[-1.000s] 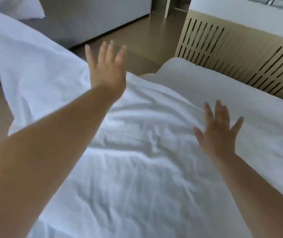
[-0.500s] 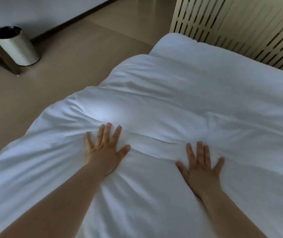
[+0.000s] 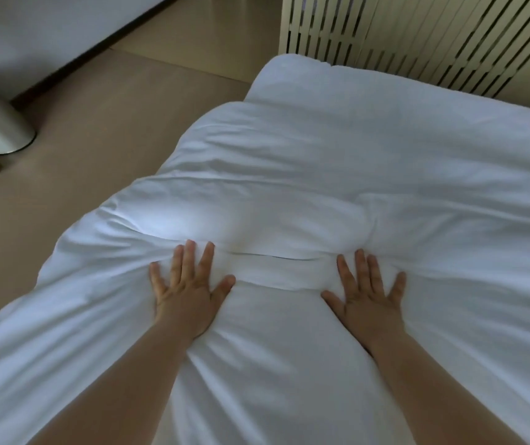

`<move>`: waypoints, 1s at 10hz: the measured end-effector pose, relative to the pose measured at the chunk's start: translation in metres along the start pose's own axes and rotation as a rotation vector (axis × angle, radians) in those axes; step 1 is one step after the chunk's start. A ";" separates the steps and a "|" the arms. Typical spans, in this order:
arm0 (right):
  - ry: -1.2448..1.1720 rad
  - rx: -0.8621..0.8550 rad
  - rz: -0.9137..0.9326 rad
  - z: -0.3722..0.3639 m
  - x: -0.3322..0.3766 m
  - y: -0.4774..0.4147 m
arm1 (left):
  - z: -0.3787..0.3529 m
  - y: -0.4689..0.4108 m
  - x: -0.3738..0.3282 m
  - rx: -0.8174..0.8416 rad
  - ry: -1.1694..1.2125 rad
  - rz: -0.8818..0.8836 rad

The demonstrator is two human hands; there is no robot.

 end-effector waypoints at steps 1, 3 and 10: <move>0.031 -0.040 -0.073 -0.007 0.001 0.004 | -0.001 0.002 0.004 0.044 0.024 -0.062; -0.040 0.029 -0.442 0.001 0.039 0.033 | -0.004 -0.003 0.013 0.198 0.033 -0.335; -0.221 -0.541 -0.733 -0.066 0.276 0.059 | 0.011 -0.008 0.090 0.076 -0.347 -0.859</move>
Point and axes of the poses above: each hand's wrist, its own y-axis away from the middle knuckle, its own z-axis out of the back of the hand, x = y × z, the point moved 4 cm from there along -y, towards the middle knuckle, and after that the axes turned 15 degrees about z, right-handed, at the moved point
